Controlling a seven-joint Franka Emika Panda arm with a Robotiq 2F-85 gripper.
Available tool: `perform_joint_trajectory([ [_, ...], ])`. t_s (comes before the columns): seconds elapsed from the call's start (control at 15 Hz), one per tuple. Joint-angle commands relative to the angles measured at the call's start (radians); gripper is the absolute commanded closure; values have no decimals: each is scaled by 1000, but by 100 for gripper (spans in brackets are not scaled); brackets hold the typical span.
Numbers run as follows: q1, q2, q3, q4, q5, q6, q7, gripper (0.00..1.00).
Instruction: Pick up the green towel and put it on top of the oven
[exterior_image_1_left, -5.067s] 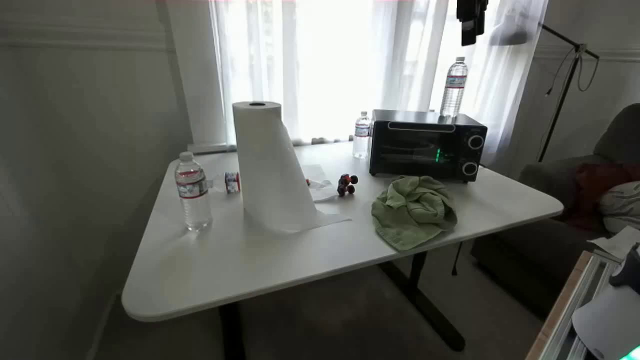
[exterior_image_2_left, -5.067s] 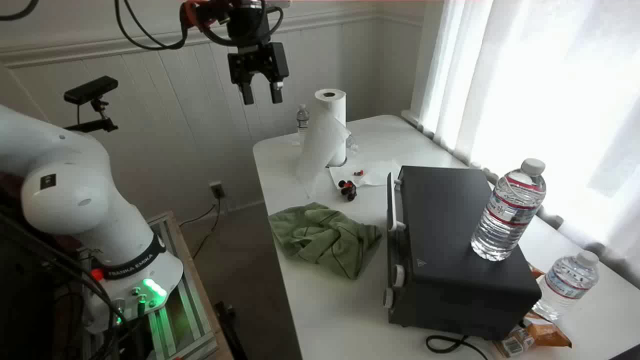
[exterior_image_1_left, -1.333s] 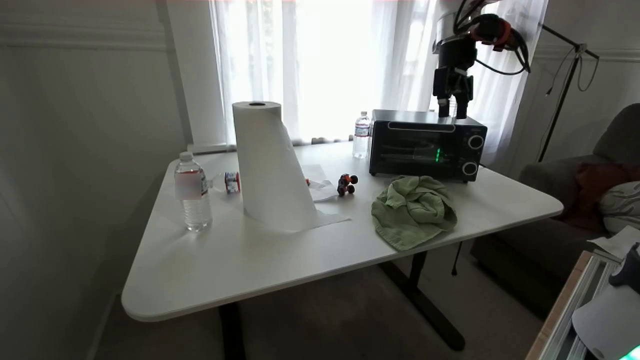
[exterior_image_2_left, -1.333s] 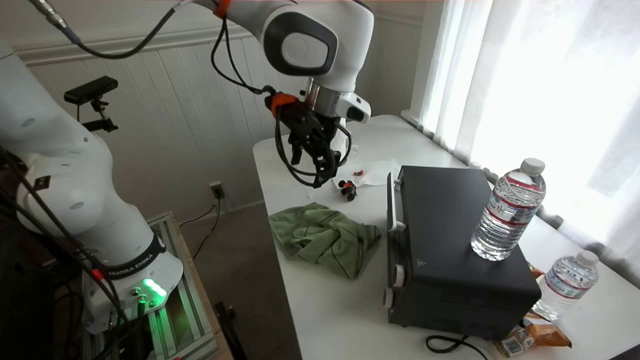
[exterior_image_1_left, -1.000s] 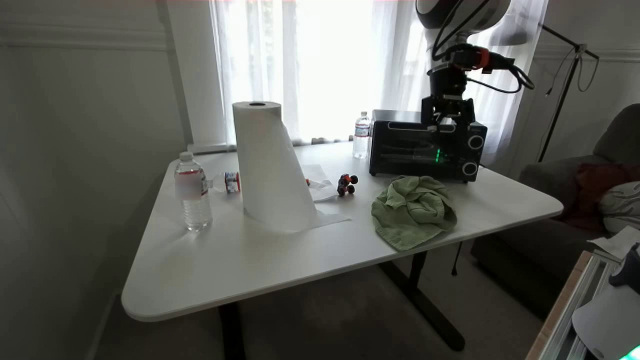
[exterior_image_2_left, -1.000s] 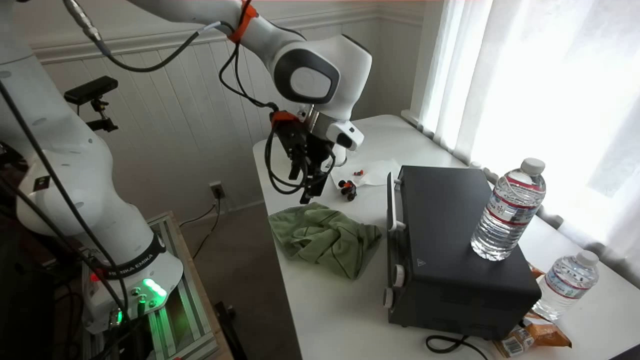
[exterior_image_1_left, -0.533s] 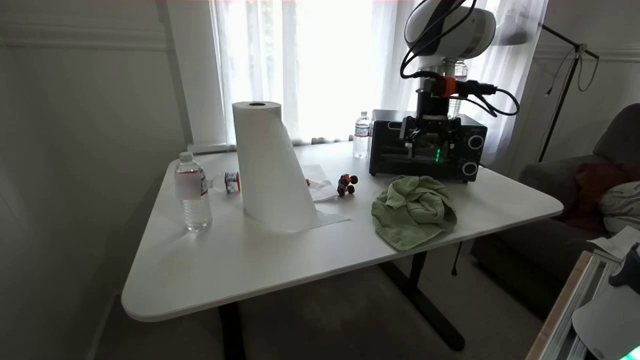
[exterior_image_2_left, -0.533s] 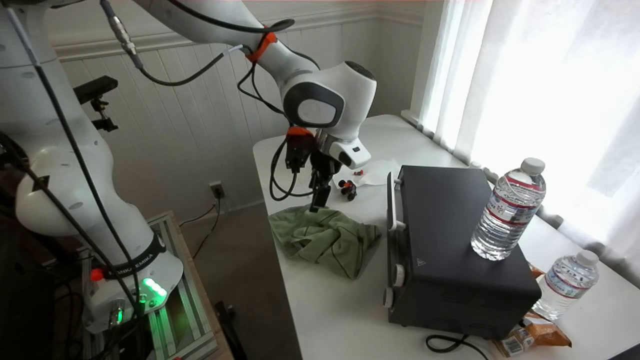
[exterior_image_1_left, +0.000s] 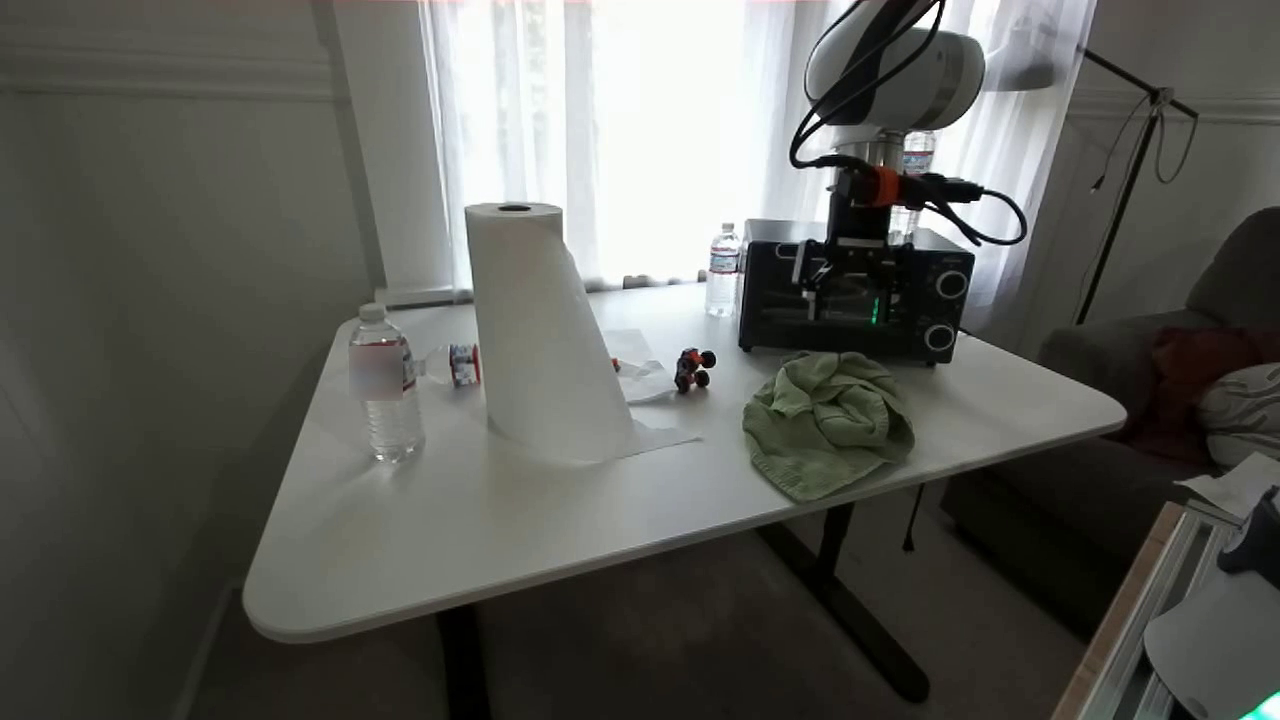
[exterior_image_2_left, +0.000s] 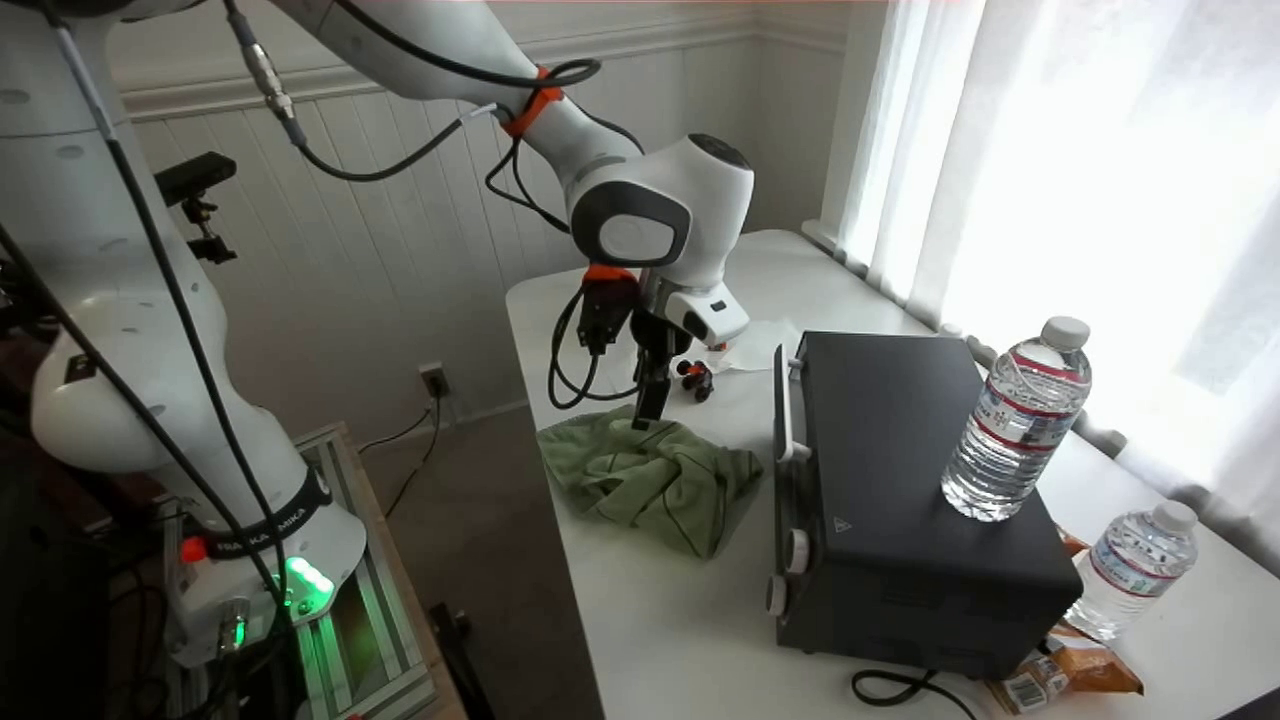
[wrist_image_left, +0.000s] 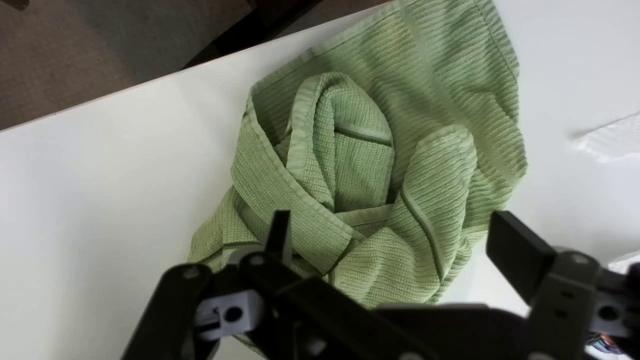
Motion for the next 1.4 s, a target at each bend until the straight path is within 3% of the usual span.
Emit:
perform_joint_trajectory([
  [0.0, -16, 23, 22, 14, 2, -3, -1, 0],
  [0.93, -3, 257, 8, 90, 28, 306, 236, 0],
  [1.0, -3, 267, 8, 97, 30, 316, 242, 21],
  [1.33, 3, 281, 2, 110, 27, 335, 268, 56],
])
